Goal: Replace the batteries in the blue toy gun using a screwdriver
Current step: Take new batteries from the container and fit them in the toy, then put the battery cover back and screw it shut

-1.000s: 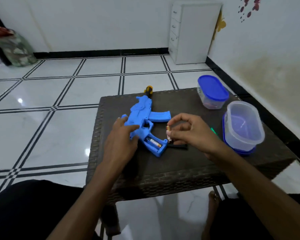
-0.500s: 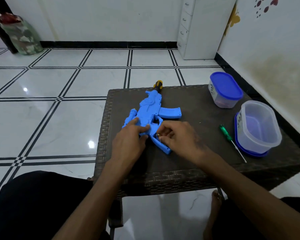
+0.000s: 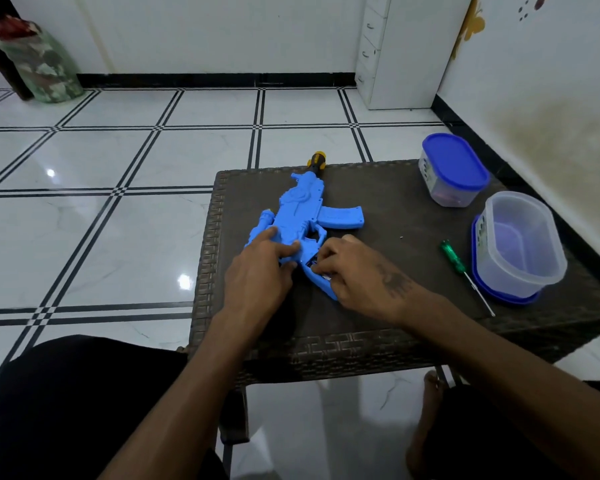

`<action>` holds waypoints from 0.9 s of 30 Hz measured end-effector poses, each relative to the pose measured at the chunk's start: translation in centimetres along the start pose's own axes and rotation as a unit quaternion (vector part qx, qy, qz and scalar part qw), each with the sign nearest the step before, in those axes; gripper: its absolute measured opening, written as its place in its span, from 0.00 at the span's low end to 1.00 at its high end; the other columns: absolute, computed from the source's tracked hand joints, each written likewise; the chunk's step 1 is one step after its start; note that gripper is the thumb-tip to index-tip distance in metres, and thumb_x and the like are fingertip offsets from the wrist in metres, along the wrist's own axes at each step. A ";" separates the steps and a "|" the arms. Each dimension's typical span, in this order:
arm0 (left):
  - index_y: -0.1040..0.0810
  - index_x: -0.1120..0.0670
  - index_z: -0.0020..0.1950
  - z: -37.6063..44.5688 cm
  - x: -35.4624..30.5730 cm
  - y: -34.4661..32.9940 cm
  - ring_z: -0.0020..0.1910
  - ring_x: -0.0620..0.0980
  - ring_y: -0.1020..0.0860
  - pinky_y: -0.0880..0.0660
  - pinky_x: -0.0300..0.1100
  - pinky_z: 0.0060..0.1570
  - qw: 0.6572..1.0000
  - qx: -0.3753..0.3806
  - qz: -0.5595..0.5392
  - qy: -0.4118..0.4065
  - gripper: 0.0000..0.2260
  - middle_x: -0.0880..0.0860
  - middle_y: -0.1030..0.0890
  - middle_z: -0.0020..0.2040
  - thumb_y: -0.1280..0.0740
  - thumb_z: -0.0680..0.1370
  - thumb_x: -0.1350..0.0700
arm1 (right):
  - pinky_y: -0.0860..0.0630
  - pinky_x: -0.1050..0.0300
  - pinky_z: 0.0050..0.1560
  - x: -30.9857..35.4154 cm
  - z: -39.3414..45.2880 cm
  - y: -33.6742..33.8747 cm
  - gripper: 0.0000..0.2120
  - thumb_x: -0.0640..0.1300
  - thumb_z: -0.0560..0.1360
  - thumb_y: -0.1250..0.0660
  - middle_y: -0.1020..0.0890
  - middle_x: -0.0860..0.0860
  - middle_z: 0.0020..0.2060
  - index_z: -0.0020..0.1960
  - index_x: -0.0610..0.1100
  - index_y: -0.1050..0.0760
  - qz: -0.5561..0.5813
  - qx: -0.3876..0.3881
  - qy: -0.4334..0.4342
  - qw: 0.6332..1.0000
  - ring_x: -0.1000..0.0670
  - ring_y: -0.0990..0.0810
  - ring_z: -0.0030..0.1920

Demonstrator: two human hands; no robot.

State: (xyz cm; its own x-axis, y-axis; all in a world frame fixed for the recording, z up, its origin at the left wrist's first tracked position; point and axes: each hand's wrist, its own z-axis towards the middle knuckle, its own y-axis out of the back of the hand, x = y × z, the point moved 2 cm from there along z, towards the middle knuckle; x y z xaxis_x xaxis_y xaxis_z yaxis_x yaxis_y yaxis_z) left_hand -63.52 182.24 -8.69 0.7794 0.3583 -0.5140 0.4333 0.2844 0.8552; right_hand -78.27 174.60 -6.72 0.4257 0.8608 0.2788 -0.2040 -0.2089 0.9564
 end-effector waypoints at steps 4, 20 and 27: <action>0.23 0.40 0.65 0.2 -0.2 0.1 0.71 0.53 0.30 0.28 0.55 0.63 1.000 0.004 0.012 0.001 0.17 0.48 0.36 0.76 0.33 0.78 0.53 | 0.26 0.50 0.54 -0.2 0.2 0.7 0.15 0.39 0.78 0.40 0.24 0.49 0.55 0.58 0.46 0.17 -0.026 0.041 0.020 0.999 0.47 0.28 0.53; 0.24 0.45 0.67 -1.3 -2.6 0.7 0.62 0.56 0.26 0.27 0.50 0.55 0.997 -0.001 0.075 -0.007 0.17 0.53 0.29 0.69 0.37 0.79 0.56 | 0.30 0.56 0.63 -6.9 -5.6 1.5 0.22 0.46 0.77 0.34 0.24 0.50 0.61 0.70 0.50 0.27 0.013 0.028 -0.186 0.982 0.50 0.27 0.61; 0.26 0.44 0.69 -1.4 -2.8 0.5 0.64 0.55 0.27 0.27 0.51 0.57 0.997 0.009 0.079 0.000 0.18 0.52 0.30 0.71 0.35 0.79 0.55 | 0.30 0.56 0.63 -7.3 -6.4 1.5 0.22 0.48 0.78 0.32 0.24 0.51 0.61 0.71 0.51 0.29 0.006 0.017 -0.174 0.985 0.51 0.26 0.60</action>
State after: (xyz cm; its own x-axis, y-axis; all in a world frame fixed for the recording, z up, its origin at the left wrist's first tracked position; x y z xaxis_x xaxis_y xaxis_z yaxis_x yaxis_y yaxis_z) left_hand -66.14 182.61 -6.88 0.8390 0.3973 -0.3719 0.3125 0.2077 0.9269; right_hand -87.35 171.01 -7.84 0.7007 0.6482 0.2980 -0.1842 -0.2391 0.9534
